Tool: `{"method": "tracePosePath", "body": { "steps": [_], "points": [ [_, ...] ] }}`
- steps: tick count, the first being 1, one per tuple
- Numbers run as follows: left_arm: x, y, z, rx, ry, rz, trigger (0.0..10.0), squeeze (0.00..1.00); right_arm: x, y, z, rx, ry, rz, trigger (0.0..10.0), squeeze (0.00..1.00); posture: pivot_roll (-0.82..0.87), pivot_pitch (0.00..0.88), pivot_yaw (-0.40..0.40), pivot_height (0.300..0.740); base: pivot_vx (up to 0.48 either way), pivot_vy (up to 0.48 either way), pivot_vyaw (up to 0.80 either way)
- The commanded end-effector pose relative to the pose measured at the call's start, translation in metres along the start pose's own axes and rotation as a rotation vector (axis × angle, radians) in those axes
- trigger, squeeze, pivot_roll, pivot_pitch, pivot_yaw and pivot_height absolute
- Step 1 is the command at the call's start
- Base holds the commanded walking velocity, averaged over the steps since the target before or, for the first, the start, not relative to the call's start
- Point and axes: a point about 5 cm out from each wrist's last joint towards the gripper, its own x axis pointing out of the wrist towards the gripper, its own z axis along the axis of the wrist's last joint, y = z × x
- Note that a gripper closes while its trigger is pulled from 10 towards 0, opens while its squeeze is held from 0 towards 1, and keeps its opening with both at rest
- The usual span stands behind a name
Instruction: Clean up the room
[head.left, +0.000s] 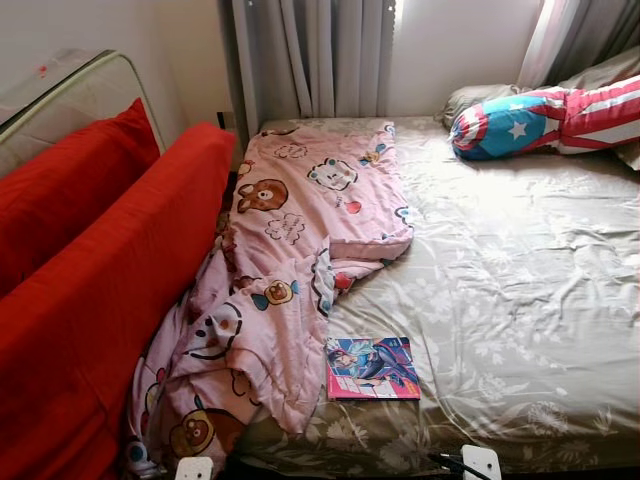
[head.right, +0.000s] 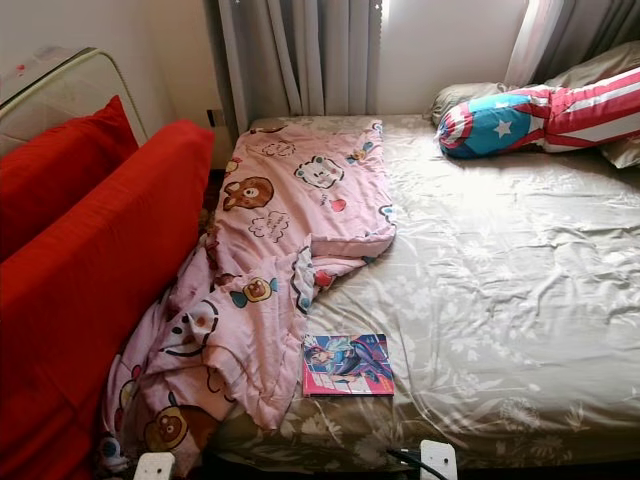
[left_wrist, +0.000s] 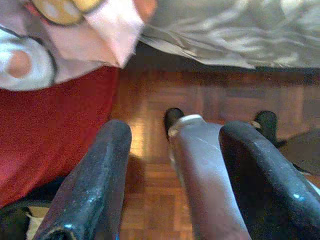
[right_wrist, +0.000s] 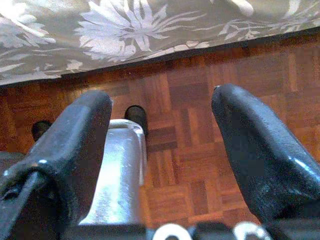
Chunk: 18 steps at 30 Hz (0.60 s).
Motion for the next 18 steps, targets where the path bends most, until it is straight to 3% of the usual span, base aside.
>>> {"method": "tracePosePath", "body": {
  "steps": [1, 18],
  "points": [
    [-0.001, 0.002, -0.004, 0.007, 0.008, 0.006, 10.0, 0.0, -0.001, -0.001, -0.004, -0.001, 0.015, -0.001, 10.0, 0.0, -0.06, 0.0, -0.006, 0.74, 0.0, 0.0, 0.0],
    [-0.005, 0.014, -0.012, 0.03, 0.031, 0.01, 10.0, 0.0, -0.003, 0.006, -0.013, -0.001, 0.011, 0.027, 10.0, 0.0, -0.06, 0.0, 0.008, 0.74, 0.0, 0.0, 0.0]
  ]
}}
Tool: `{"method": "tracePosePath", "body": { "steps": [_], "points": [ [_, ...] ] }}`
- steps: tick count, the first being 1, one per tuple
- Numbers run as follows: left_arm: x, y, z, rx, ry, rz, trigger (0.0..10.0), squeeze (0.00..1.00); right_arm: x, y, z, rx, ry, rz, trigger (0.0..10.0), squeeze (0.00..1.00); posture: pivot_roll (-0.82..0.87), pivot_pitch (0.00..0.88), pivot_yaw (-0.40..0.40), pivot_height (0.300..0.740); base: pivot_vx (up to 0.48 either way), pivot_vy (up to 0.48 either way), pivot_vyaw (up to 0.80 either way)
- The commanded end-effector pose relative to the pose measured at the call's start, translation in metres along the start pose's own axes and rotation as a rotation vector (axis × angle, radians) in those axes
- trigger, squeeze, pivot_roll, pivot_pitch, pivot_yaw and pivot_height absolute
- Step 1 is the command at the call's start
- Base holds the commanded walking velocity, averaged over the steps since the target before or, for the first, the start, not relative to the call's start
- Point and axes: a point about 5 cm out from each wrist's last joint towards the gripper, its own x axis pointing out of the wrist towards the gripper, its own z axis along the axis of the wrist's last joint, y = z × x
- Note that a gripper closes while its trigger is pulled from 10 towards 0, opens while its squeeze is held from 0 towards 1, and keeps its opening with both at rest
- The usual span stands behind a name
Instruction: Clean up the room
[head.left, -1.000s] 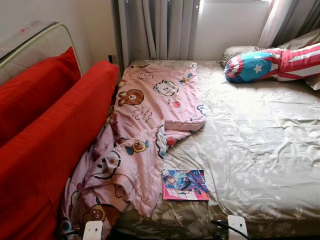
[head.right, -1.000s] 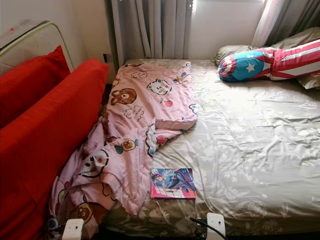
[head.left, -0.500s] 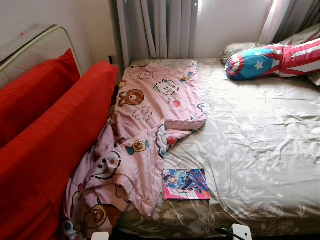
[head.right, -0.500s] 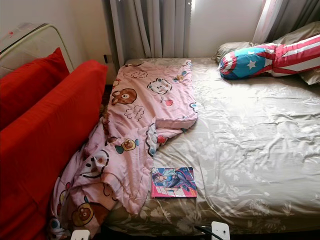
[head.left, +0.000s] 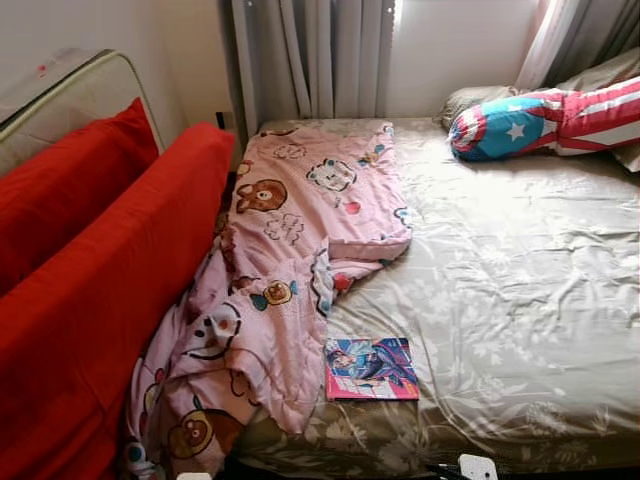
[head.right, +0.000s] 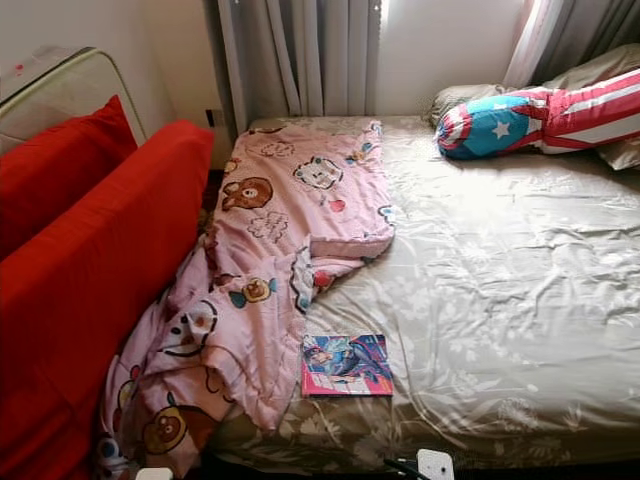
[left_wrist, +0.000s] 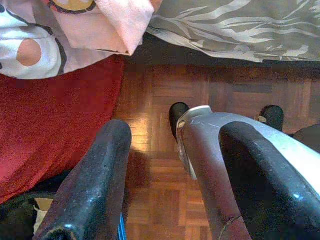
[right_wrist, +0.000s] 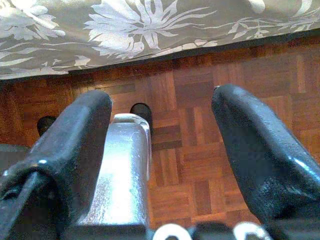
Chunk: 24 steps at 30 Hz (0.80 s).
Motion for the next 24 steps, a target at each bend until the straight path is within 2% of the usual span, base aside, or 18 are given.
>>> {"method": "tracePosePath", "body": {
  "steps": [1, 10, 24],
  "points": [
    [-0.0009, 0.0031, -0.0035, 0.016, 0.024, -0.001, 10.0, 0.0, -0.0008, -0.0004, -0.0043, 0.008, 0.014, -0.005, 10.0, 0.0, -0.06, 0.0, 0.008, 0.74, 0.0, 0.0, 0.0],
    [-0.0011, 0.0037, -0.0036, 0.017, 0.022, 0.001, 10.0, 0.0, -0.0013, -0.0015, -0.0065, -0.017, 0.024, -0.001, 10.0, 0.0, -0.06, 0.0, -0.002, 0.74, 0.0, 0.0, 0.0],
    [0.0011, 0.0046, 0.0027, -0.004, 0.016, 0.013, 10.0, 0.0, -0.0025, -0.0048, -0.0095, -0.035, 0.024, 0.0, 10.0, 0.0, -0.03, 0.0, -0.023, 0.74, 0.256, 0.0, 0.0]
  ]
}}
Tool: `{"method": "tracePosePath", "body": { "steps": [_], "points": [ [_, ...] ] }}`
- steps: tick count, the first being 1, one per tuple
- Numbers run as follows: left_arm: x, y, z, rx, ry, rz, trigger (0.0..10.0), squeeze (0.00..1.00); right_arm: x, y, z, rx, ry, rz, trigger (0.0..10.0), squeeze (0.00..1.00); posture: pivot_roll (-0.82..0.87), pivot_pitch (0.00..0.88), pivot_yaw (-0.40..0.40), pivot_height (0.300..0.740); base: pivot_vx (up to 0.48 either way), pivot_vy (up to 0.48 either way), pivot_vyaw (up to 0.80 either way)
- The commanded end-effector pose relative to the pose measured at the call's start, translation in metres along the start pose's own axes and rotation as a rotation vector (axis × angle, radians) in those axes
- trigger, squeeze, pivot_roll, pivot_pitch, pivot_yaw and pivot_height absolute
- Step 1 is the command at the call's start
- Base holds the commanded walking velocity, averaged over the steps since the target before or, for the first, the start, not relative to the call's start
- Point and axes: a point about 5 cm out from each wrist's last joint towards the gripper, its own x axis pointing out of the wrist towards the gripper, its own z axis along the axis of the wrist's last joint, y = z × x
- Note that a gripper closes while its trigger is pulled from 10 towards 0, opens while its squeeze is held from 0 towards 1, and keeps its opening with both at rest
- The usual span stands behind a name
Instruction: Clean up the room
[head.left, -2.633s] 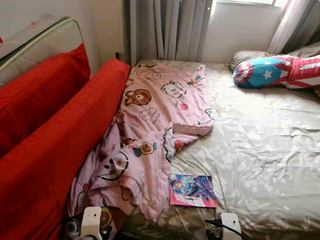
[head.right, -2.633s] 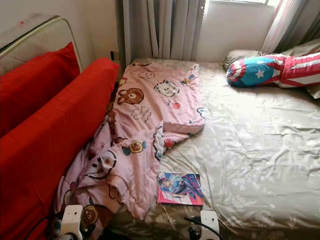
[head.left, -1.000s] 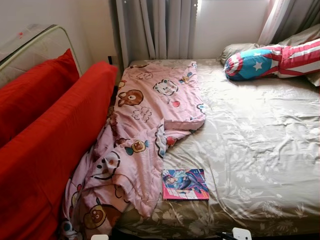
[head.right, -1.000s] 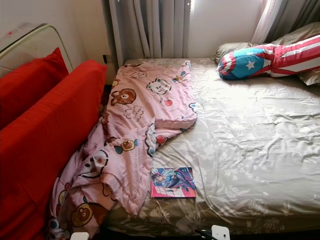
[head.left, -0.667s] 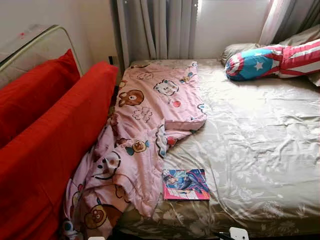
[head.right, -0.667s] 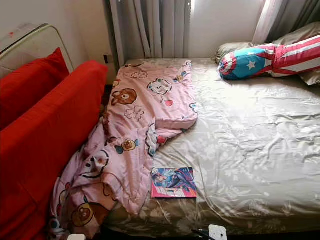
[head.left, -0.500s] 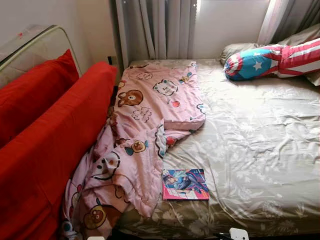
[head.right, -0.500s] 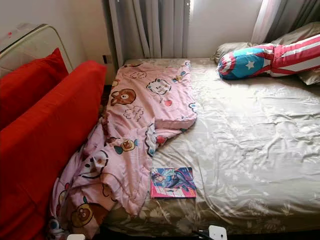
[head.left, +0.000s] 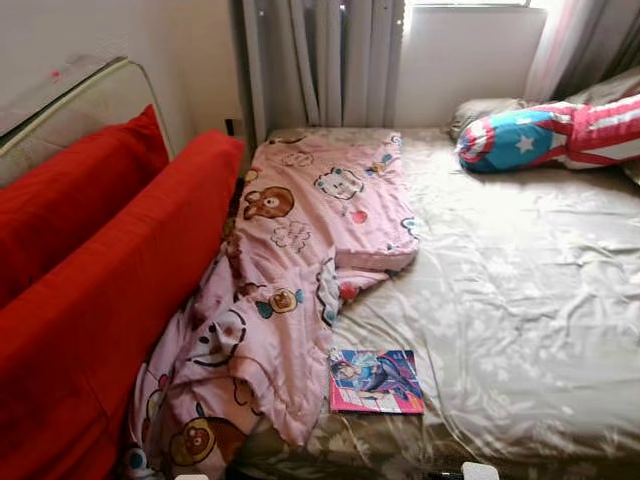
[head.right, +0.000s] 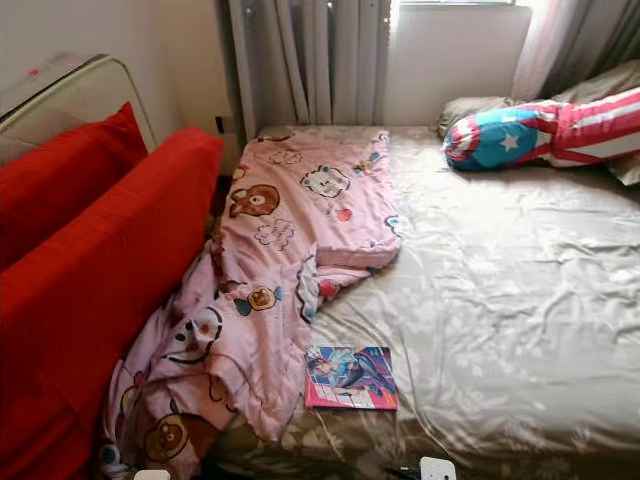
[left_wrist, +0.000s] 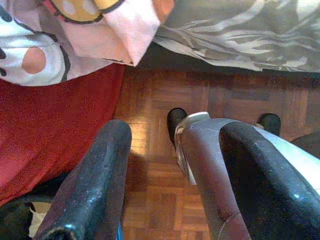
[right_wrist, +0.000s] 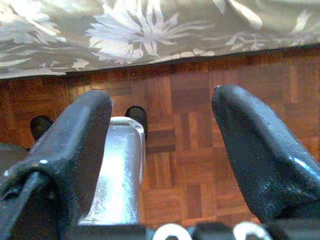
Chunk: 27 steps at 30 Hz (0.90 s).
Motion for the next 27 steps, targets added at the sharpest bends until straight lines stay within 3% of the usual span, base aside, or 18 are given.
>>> {"method": "tracePosePath", "body": {
  "steps": [1, 9, 21, 27],
  "points": [
    [0.0009, 0.0036, 0.0032, -0.007, 0.002, 0.018, 10.0, 0.0, -0.0004, -0.0002, -0.0017, -0.007, 0.002, 0.004, 10.0, 0.0, -0.02, 0.0, -0.027, 0.74, 0.277, 0.0, 0.0],
    [0.0011, 0.0014, 0.0035, -0.01, -0.003, 0.016, 10.0, 0.0, -0.0009, -0.0018, -0.0028, -0.016, 0.002, 0.005, 10.0, 0.0, -0.02, 0.0, -0.034, 0.74, 0.28, 0.0, 0.0],
    [0.0002, -0.001, -0.0006, -0.029, -0.001, 0.03, 10.0, 0.0, -0.0017, -0.0039, -0.0032, -0.01, -0.017, 0.009, 10.0, 0.0, -0.01, 0.0, -0.044, 0.74, 0.0, 0.0, 0.0],
    [-0.0012, -0.0011, 0.0014, -0.067, -0.062, 0.038, 10.0, 0.0, -0.0025, -0.0037, -0.0018, 0.013, -0.056, 0.017, 10.0, 0.0, -0.01, 0.0, -0.046, 0.74, 0.0, 0.0, 0.0]
  ]
}}
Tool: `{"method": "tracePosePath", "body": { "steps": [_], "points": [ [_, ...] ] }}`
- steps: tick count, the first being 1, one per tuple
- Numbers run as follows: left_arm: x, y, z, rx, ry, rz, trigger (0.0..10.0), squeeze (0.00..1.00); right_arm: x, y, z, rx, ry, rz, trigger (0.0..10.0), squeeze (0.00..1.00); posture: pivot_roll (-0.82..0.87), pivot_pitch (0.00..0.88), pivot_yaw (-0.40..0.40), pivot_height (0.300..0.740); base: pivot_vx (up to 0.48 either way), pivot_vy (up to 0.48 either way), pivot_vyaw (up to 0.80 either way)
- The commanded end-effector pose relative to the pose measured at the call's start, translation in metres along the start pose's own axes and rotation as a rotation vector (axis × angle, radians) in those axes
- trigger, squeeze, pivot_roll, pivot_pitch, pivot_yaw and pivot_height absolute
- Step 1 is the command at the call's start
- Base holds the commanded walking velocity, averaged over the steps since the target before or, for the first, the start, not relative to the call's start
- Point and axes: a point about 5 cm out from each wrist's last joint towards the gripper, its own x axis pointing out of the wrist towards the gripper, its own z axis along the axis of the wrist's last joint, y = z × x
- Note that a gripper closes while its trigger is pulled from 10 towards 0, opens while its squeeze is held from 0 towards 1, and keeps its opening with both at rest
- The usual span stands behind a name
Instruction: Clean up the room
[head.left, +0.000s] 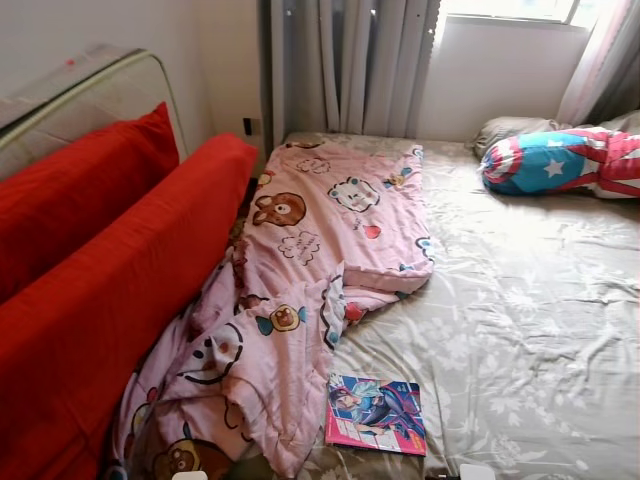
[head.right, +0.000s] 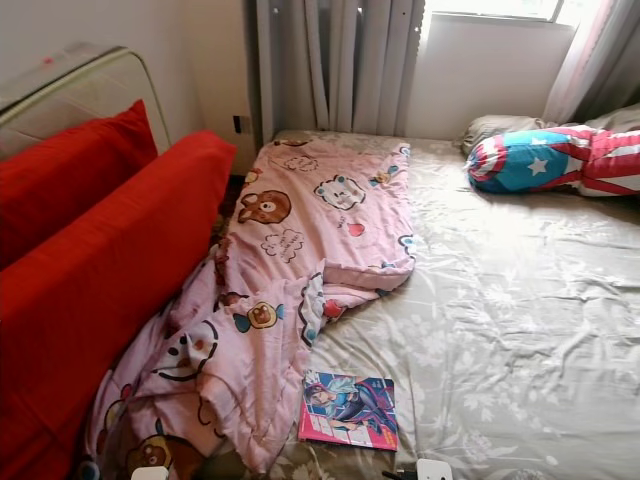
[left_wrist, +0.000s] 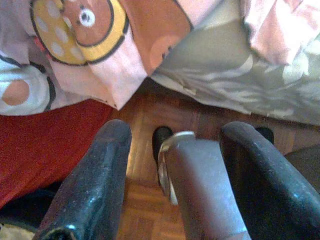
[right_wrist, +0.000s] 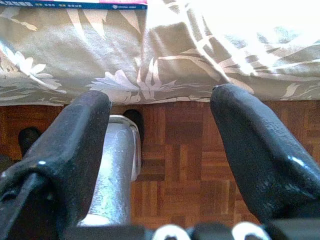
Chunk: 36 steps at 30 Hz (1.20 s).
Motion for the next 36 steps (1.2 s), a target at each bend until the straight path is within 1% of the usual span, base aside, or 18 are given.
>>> {"method": "tracePosePath", "body": {
  "steps": [1, 2, 4, 5, 6, 7, 9, 10, 11, 12, 15, 19, 22, 24, 26, 27, 32, 36],
  "points": [
    [-0.001, -0.001, -0.001, -0.021, -0.02, 0.003, 10.0, 0.0, 0.0, -0.003, 0.003, 0.019, -0.031, -0.008, 10.0, 0.0, -0.01, 0.0, -0.046, 0.74, 0.0, 0.0, 0.0],
    [-0.002, -0.001, 0.001, -0.037, -0.051, 0.004, 10.0, 0.0, -0.001, -0.003, 0.004, 0.026, -0.051, -0.004, 10.0, 0.0, -0.01, 0.0, -0.046, 0.74, 0.0, 0.0, 0.0],
    [-0.002, -0.001, 0.001, -0.037, -0.051, 0.004, 10.0, 0.0, -0.001, -0.003, 0.004, 0.026, -0.051, -0.004, 10.0, 0.0, -0.01, 0.0, -0.046, 0.74, 0.0, 0.0, 0.0],
    [0.007, 0.002, 0.038, -0.019, -0.151, 0.02, 10.0, 0.0, 0.006, 0.0, 0.041, 0.026, -0.173, 0.01, 10.0, 0.0, -0.01, 0.0, -0.045, 0.74, 0.0, 0.0, 0.0],
    [0.007, 0.002, 0.038, -0.019, -0.151, 0.02, 10.0, 0.0, 0.006, 0.0, 0.041, 0.026, -0.173, 0.01, 10.0, 0.0, -0.01, 0.0, -0.045, 0.74, 0.0, 0.0, 0.0],
    [0.012, 0.0, 0.082, -0.002, -0.291, 0.019, 10.0, 0.0, 0.008, 0.004, 0.076, 0.028, -0.288, 0.022, 10.0, 0.0, -0.01, 0.0, -0.044, 0.74, 0.0, 0.0, 0.0],
    [0.012, 0.0, 0.082, -0.002, -0.291, 0.019, 10.0, 0.0, 0.008, 0.004, 0.076, 0.028, -0.288, 0.022, 10.0, 0.0, -0.01, 0.0, -0.044, 0.74, 0.0, 0.0, 0.0],
    [0.011, -0.004, 0.137, -0.002, -0.479, -0.011, 10.0, 0.0, 0.006, 0.006, 0.12, 0.044, -0.449, 0.039, 10.0, 0.0, 0.02, 0.0, -0.061, 0.74, 0.0, 0.0, 0.0],
    [0.007, -0.009, 0.15, -0.039, -0.573, -0.058, 10.0, 0.0, 0.004, 0.006, 0.131, 0.051, -0.506, 0.054, 10.0, 0.0, 0.02, 0.0, -0.062, 0.74, 0.0, 0.0, 0.0],
    [0.007, -0.009, 0.15, -0.039, -0.573, -0.058, 10.0, 0.0, 0.004, 0.006, 0.131, 0.051, -0.506, 0.054, 10.0, 0.0, 0.02, 0.0, -0.062, 0.74, 0.0, 0.0, 0.0],
    [0.0, -0.014, 0.159, -0.054, -0.677, -0.1, 10.0, 0.0, 0.002, 0.011, 0.135, 0.049, -0.546, 0.079, 10.0, 0.0, 0.02, 0.0, -0.062, 0.74, 0.0, 0.0, 0.0],
    [-0.002, -0.018, 0.158, -0.044, -0.699, -0.121, 10.0, 0.0, 0.001, 0.011, 0.135, 0.061, -0.558, 0.081, 10.0, 0.0, 0.03, 0.0, -0.063, 0.74, 0.0, 0.0, 0.0],
    [-0.005, -0.019, 0.161, -0.002, -0.727, -0.13, 10.0, 0.0, 0.001, 0.011, 0.135, 0.058, -0.566, 0.086, 10.0, 0.0, 0.03, 0.0, -0.068, 0.74, 0.0, 0.0, 0.0],
    [-0.008, -0.013, 0.164, -0.037, -0.754, -0.128, 10.0, 0.0, 0.0, 0.009, 0.137, 0.058, -0.585, 0.083, 10.0, 0.0, 0.03, 0.0, -0.085, 0.74, 0.0, 0.0, 0.0],
    [-0.01, -0.013, 0.167, -0.032, -0.771, -0.147, 10.0, 0.0, -0.001, 0.007, 0.14, 0.058, -0.599, 0.081, 10.0, 0.0, 0.05, 0.0, -0.093, 0.74, 0.0, 0.0, 0.0],
    [-0.011, -0.015, 0.17, 0.012, -0.784, -0.165, 10.0, 0.0, -0.001, 0.005, 0.142, 0.042, -0.601, 0.075, 10.0, 0.0, 0.04, 0.0, -0.092, 0.74, 0.0, 0.0, 0.0],
    [-0.011, -0.014, 0.18, -0.029, -0.798, -0.151, 10.0, 0.0, -0.002, 0.002, 0.147, 0.033, -0.612, 0.063, 10.0, 0.0, 0.04, 0.0, -0.09, 0.74, 0.0, 0.0, 0.0],
    [-0.012, -0.023, 0.188, -0.029, -0.806, -0.18, 10.0, 0.0, -0.002, 0.004, 0.153, 0.018, -0.624, 0.061, 10.0, 0.0, 0.03, 0.0, -0.087, 0.74, 0.0, 0.0, 0.0]
  ]
}}
